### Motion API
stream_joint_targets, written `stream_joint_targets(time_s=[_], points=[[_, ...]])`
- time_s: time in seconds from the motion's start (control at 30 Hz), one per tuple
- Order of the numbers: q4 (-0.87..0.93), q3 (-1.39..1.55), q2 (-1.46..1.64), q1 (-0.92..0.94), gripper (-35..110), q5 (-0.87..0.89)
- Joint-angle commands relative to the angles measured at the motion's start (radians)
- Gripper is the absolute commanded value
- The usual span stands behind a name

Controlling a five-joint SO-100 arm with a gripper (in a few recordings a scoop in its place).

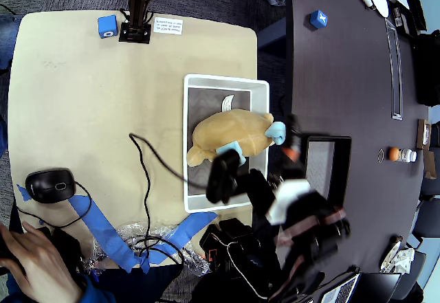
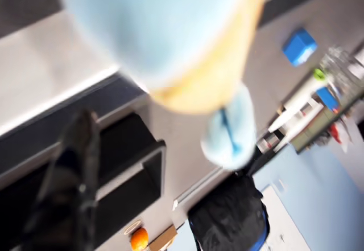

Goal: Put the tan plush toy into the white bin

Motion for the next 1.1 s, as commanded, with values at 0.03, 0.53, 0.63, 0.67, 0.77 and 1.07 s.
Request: stream_joint_targets(time_s=[0.03,0.53,0.63,0.67,0.77,1.07], points=[[0.014,0.031,0.196,0.014,89,-0.012],[0.014,0.120,0.411,0.368,91,-0.005],[0.014,0.127,0.442,0.453,91,-0.005],[0.014,0.129,0.457,0.476,91,-0.005],[0.014,0.132,0.508,0.535,91,-0.005],[0.014,0.133,0.557,0.652,91,-0.002]])
